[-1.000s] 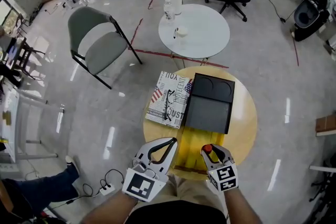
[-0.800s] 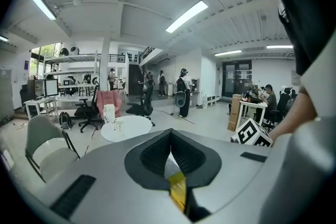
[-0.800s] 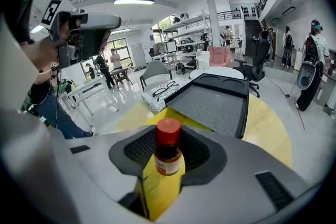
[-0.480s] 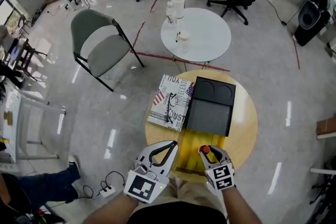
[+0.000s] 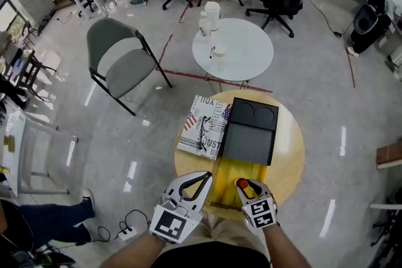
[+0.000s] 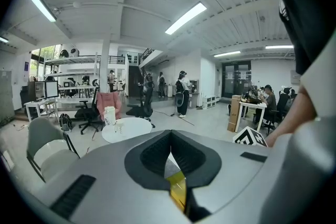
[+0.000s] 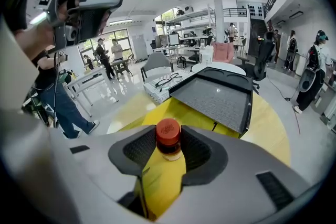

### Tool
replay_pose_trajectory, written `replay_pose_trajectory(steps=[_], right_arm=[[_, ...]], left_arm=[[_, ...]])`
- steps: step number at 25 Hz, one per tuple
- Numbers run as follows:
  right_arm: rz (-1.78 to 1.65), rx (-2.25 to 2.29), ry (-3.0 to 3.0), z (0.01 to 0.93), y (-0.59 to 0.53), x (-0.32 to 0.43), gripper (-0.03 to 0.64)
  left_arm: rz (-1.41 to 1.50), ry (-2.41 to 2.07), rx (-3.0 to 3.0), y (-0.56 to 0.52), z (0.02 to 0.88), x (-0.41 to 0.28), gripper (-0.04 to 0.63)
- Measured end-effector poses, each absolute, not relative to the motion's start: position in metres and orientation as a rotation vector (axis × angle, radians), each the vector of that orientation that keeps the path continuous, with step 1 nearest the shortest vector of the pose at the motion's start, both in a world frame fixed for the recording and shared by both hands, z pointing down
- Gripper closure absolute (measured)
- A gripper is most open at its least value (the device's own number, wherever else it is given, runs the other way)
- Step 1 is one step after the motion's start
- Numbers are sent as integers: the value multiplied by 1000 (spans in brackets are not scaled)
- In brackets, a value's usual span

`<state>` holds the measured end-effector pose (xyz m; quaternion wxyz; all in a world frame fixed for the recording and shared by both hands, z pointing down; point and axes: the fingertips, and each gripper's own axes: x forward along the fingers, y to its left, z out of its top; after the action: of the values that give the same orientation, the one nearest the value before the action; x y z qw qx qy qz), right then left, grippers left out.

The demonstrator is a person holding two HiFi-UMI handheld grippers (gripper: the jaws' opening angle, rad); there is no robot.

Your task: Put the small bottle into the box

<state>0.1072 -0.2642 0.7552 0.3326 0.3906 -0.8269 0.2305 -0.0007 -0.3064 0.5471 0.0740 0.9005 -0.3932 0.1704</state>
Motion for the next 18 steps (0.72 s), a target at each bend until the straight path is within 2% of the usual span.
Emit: replay_pose_trajectory(steps=[7, 13, 18], right_arm=[[608, 975, -2172, 743, -254, 107, 451], [581, 1069, -2232, 697, -246, 117, 451], [546, 1200, -2326, 640, -237, 133, 506]], left_arm=[[461, -1211, 2731, -302, 520, -2, 578], [398, -1201, 2756, -290, 498, 0, 578], [323, -1159, 2788, -275, 484, 2, 577]])
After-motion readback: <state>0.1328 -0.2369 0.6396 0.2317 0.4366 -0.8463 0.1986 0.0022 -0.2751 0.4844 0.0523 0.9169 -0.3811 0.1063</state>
